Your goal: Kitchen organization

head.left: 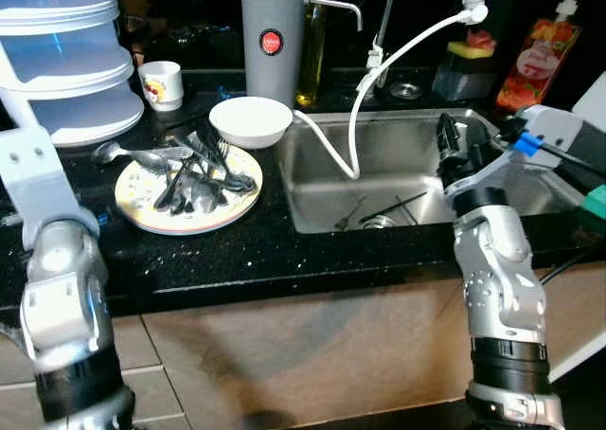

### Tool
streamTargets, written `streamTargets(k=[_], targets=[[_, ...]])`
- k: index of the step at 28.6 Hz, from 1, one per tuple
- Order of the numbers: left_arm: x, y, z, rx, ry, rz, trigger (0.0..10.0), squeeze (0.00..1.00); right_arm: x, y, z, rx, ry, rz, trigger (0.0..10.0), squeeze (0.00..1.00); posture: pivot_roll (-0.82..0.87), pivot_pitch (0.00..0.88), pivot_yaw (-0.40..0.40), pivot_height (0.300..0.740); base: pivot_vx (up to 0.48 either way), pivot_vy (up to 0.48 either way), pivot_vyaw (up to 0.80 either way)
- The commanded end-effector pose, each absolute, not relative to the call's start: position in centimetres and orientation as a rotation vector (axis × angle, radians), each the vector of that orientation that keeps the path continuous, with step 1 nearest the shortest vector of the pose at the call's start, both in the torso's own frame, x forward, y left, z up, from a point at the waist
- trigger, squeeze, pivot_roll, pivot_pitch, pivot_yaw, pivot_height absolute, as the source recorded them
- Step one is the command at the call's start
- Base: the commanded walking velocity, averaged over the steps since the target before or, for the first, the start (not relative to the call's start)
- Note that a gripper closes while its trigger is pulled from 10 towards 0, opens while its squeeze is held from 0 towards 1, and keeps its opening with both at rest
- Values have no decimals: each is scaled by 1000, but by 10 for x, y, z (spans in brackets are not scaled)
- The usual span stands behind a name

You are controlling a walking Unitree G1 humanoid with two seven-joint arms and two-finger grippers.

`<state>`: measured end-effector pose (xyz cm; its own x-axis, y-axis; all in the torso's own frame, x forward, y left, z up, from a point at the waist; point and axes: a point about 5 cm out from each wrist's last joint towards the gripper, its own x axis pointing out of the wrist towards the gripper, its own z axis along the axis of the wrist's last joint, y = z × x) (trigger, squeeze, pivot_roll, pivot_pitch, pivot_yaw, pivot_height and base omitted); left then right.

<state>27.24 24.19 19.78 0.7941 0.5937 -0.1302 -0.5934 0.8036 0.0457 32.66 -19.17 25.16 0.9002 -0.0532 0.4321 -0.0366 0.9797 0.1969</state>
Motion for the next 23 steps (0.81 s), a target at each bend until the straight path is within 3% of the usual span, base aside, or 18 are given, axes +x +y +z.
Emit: streamTargets(k=[1, 9, 14, 23], targets=[[268, 240, 199, 15, 147, 661, 10000, 0, 328, -188, 251, 209, -446, 3, 10000, 0, 108, 0, -41, 740, 0, 0, 0], [252, 234, 179, -35, 273, 704, 10000, 0, 330, -188, 252, 206, -447, 11, 10000, 0, 105, 0, -47, 740, 0, 0, 0], [252, 230, 166, -134, 368, 681, 10000, 0, 330, -188, 251, 205, -446, 10, 10000, 0, 104, 0, -48, 740, 0, 0, 0], [259, 220, 155, -148, 452, 609, 9804, 0, 329, -189, 252, 207, -451, 5, 10000, 0, 94, 0, -40, 740, 0, 0, 0]])
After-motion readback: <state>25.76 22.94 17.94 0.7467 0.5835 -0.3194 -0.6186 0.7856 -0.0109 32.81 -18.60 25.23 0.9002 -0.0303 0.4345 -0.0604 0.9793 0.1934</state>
